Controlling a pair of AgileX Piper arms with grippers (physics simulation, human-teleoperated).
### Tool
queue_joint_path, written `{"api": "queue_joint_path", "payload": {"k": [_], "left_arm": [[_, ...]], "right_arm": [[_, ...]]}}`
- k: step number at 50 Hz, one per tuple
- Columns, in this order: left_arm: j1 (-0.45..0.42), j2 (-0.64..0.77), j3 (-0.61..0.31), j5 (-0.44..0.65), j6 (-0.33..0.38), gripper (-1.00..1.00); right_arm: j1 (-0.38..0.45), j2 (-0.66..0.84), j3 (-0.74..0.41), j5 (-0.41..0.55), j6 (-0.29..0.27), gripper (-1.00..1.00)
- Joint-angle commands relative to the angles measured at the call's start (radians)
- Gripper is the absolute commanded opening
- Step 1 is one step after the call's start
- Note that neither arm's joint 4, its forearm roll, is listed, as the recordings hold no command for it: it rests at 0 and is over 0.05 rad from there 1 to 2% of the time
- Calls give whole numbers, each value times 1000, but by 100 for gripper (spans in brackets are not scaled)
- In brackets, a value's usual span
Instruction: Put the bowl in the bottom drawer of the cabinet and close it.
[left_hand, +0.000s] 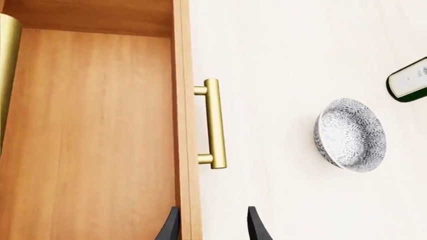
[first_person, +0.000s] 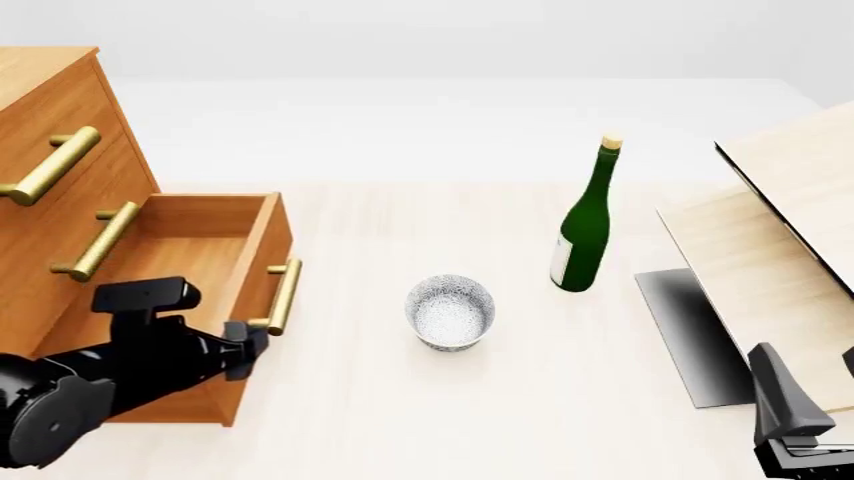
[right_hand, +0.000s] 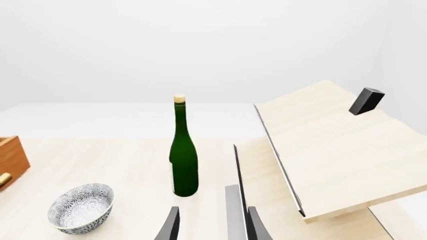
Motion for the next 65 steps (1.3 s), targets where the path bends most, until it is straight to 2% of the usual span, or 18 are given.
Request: {"api": "queue_joint_path", "payload": {"k": [1, 30, 42, 53, 65], "left_arm": [[-33, 20, 9, -2, -10, 100], [-96, 31, -37, 4, 2, 100], [-124, -32, -64, 34, 23, 100], [-139, -53, -67, 42, 14, 100], [-129, -94, -115, 96, 69, 100]], "right_arm": [[0, 0, 0, 0, 0, 100], [0, 0, 0, 0, 0, 100], [0, 0, 0, 0, 0, 100], [0, 0, 0, 0, 0, 100], [0, 0, 0, 0, 0, 100]]}}
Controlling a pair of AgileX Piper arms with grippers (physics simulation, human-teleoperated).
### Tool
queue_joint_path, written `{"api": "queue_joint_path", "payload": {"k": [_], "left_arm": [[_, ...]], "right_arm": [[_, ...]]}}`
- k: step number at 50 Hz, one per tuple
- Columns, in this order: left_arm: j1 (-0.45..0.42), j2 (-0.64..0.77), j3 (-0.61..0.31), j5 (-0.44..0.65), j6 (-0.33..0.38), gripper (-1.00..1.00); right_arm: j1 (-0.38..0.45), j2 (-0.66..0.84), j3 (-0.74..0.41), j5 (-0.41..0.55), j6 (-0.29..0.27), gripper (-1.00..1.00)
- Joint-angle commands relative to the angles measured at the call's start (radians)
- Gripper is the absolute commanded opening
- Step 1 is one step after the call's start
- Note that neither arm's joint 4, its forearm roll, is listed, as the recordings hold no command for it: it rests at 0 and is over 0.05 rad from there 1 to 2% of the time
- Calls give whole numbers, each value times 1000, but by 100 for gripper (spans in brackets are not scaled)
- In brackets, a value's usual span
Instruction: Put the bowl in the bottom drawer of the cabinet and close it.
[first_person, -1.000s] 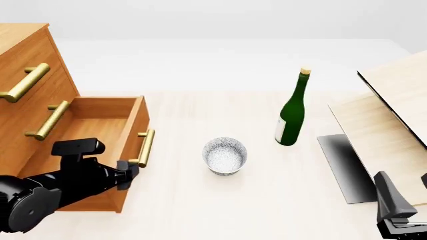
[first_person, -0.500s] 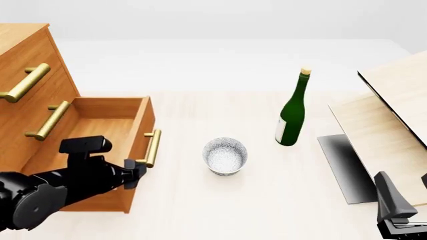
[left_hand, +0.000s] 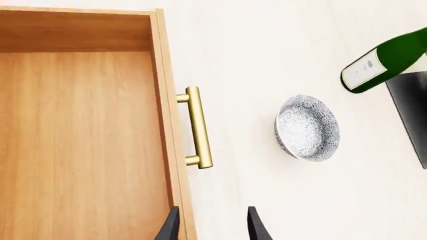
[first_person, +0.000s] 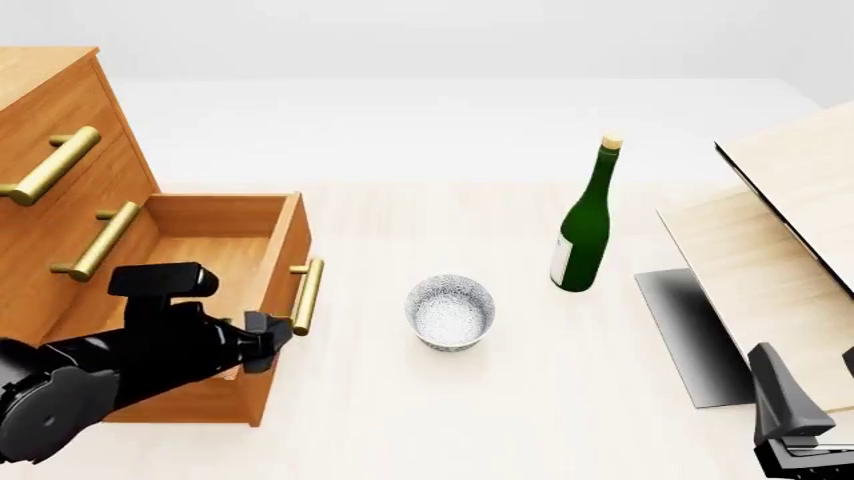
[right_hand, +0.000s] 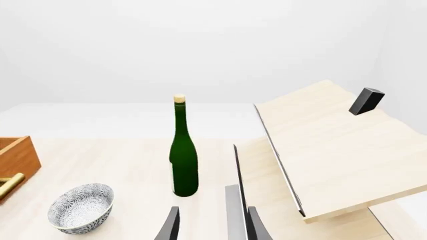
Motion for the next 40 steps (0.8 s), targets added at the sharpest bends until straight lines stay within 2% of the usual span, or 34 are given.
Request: {"api": "queue_joint_path", "payload": {"k": [1, 23, 40], "left_arm": [[-5, -54, -63, 37, 76, 100], [23, -114, -122, 114, 140, 100], [-17, -131, -190, 138, 190, 100]], "right_arm": [[0, 0, 0, 0, 0, 100], [0, 0, 0, 0, 0, 100], [0, 0, 0, 0, 0, 100]]}}
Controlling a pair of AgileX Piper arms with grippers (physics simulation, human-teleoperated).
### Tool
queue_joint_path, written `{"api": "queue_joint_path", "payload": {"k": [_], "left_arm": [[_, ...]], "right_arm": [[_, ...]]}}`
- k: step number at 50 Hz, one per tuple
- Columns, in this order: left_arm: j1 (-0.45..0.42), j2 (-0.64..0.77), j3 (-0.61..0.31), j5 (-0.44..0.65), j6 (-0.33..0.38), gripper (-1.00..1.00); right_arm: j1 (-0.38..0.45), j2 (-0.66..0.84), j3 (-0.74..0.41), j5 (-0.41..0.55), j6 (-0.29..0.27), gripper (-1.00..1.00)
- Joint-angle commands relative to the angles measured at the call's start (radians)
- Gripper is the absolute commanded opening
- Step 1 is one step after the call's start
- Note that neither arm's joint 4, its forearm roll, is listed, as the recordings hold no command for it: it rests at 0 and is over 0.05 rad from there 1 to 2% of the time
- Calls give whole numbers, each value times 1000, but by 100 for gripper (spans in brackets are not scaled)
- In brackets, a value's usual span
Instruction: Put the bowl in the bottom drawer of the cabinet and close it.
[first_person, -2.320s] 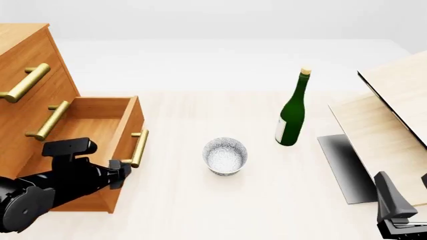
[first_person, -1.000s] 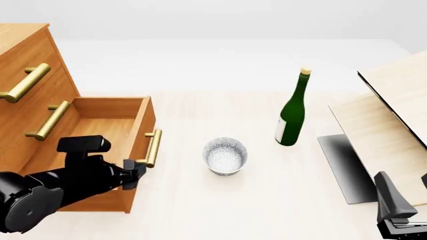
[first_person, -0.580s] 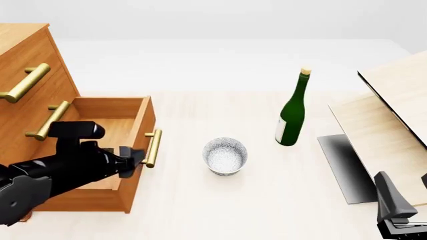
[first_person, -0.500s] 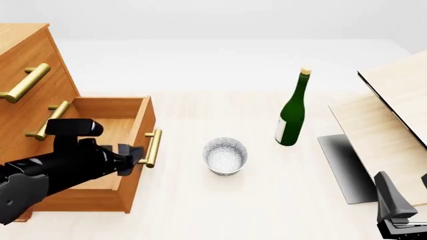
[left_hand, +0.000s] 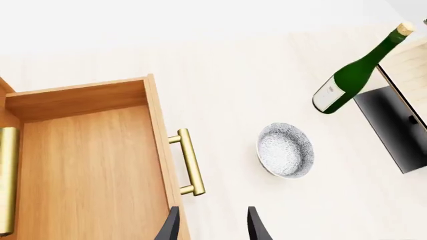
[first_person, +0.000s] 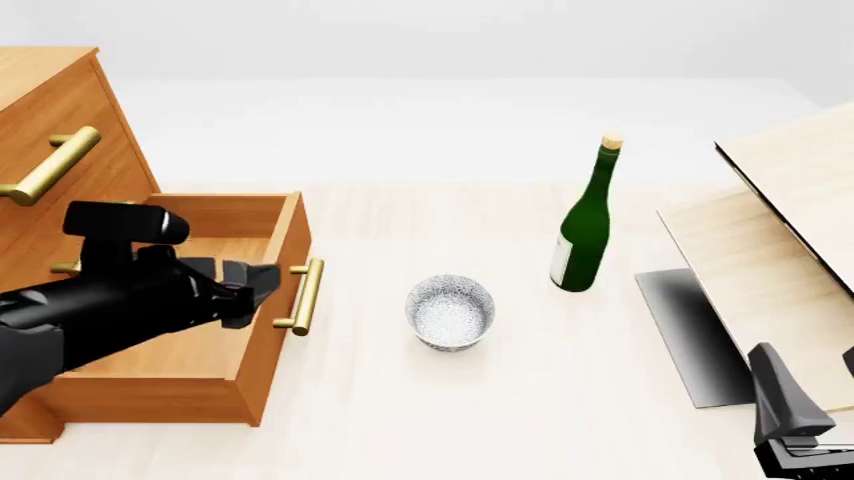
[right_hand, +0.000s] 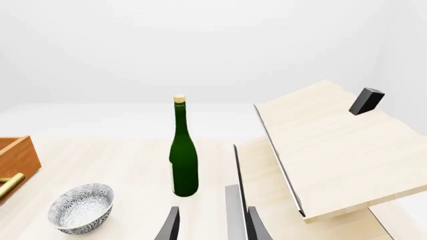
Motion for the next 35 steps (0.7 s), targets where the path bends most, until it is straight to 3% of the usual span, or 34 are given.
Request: {"api": "queue_joint_path", "payload": {"k": [1, 35], "left_arm": [[-25, -7, -46, 15, 33, 100], [-131, 61, -132, -50, 36, 100]], "right_arm": [[0, 0, 0, 0, 0, 100], [0, 0, 0, 0, 0, 100]]}}
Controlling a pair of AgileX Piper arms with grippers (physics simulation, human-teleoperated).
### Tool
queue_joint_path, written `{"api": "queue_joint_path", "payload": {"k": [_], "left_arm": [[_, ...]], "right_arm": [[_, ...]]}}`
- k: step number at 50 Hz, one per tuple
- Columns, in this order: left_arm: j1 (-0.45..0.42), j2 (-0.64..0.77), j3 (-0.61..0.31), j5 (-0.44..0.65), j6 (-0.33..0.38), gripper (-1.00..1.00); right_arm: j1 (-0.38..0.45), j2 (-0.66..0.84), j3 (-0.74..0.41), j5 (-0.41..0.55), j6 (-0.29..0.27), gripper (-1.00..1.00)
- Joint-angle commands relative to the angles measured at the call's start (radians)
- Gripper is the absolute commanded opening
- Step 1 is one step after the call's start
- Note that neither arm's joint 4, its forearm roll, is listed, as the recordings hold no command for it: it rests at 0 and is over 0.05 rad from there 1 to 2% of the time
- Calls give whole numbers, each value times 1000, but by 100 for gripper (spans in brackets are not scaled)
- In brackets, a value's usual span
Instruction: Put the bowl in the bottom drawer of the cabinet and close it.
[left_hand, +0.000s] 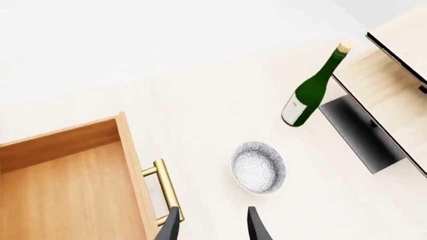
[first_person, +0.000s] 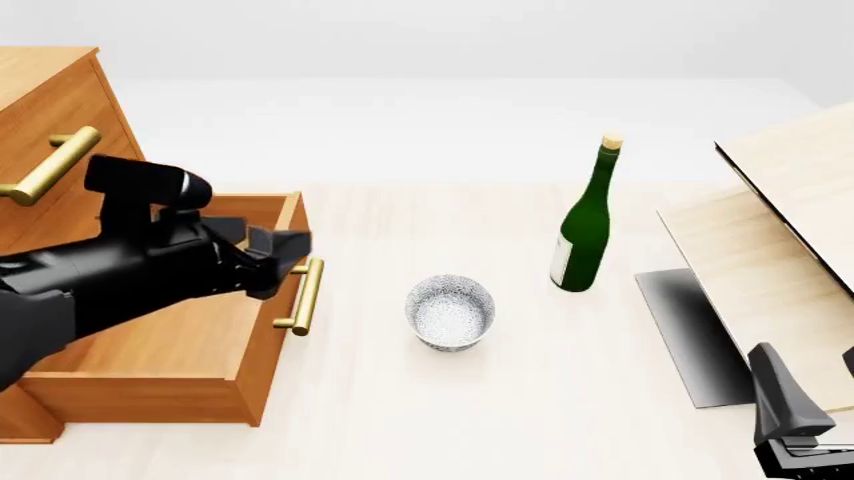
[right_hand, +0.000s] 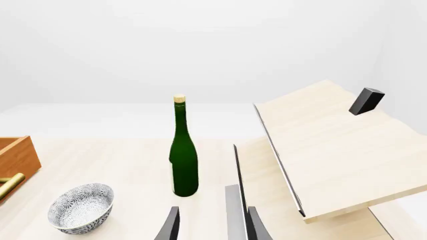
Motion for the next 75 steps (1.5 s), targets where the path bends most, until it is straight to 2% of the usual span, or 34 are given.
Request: {"api": "queue_joint_path", "payload": {"k": [1, 22, 40, 57, 75], "left_arm": [[-42, 27, -25, -30, -5, 100], [-89, 93, -58, -86, -38, 100], [-119, 186, -124, -117, -84, 100], [-148, 264, -152, -185, -150, 100], [-127, 350, -183, -243, -192, 100]], "right_arm": [[0, 0, 0, 0, 0, 100], [0, 0, 0, 0, 0, 100], [0, 0, 0, 0, 0, 100], [0, 0, 0, 0, 0, 100], [0, 0, 0, 0, 0, 100]]}}
